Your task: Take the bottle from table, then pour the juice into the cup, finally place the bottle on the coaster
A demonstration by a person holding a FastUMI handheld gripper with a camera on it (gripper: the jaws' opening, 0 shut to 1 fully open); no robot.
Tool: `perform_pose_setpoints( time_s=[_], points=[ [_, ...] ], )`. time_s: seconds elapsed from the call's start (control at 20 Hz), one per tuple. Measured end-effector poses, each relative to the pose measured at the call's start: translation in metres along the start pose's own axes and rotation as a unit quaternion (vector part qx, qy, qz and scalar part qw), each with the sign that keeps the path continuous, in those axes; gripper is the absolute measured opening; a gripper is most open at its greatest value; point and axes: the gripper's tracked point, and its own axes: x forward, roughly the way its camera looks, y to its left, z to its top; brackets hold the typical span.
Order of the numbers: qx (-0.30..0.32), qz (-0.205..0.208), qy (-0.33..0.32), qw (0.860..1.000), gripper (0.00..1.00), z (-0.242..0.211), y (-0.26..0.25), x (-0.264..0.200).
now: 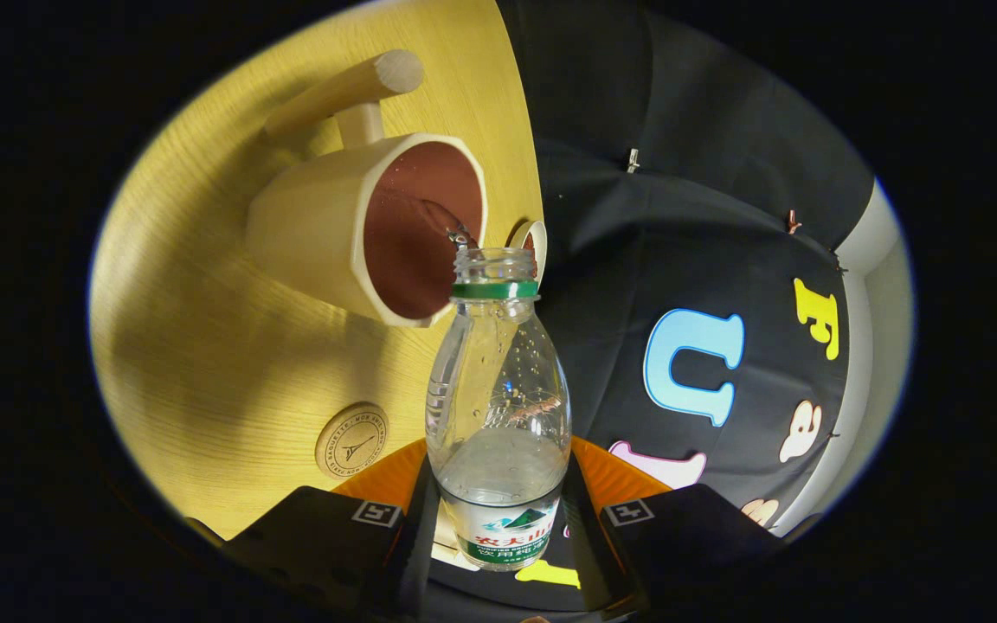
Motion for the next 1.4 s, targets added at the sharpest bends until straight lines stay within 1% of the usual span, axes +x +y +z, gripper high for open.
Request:
perform_pose_setpoints(
  time_s=[0.7,1.4],
  points=[
    [-0.037,-0.003,-0.007,0.999,0.7,-0.002,-0.008,0.002],
    [-0.097,-0.007,-0.023,0.995,0.69,0.008,-0.021,0.002]
  ],
)
